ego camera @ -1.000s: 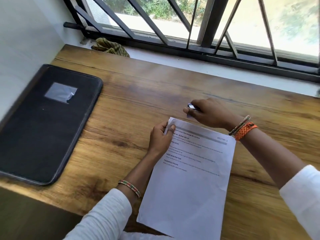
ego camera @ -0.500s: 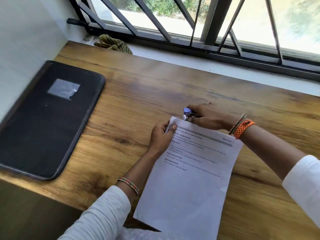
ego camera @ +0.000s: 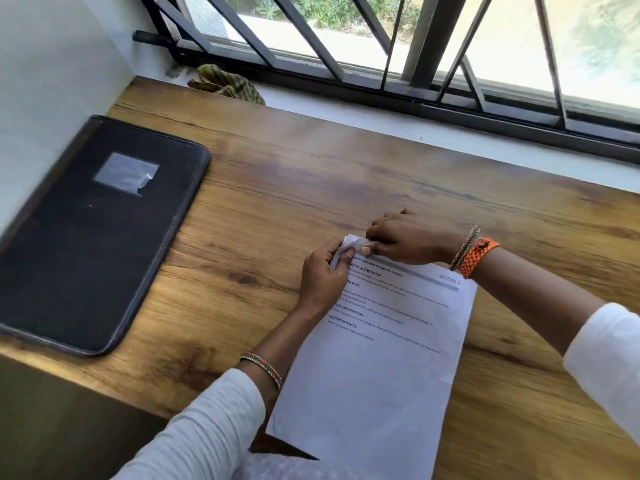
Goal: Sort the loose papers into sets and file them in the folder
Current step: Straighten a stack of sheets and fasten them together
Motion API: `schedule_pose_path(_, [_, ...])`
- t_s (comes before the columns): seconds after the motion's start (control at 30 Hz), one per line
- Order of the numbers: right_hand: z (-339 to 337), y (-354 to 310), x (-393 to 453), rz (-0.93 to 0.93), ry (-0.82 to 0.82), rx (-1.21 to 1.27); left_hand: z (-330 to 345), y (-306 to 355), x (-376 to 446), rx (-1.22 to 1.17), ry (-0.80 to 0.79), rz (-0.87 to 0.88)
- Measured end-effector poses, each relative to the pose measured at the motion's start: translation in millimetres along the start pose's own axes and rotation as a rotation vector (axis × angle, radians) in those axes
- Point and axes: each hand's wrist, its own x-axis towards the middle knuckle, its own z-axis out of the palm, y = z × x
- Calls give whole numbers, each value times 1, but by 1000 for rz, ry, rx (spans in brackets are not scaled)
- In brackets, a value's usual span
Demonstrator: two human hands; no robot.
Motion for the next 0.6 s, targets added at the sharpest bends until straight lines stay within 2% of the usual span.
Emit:
schedule_pose_path(0.1, [1, -1, 2, -41, -42, 175, 0, 0, 0, 54, 30, 12])
schedule_pose_path(0.4, [1, -6, 6, -36, -46, 266, 0, -3, -1, 109, 40, 41])
schedule_pose_path(0.6, [7, -15, 7, 39, 87, 189, 0, -2, 0, 127, 54, 26])
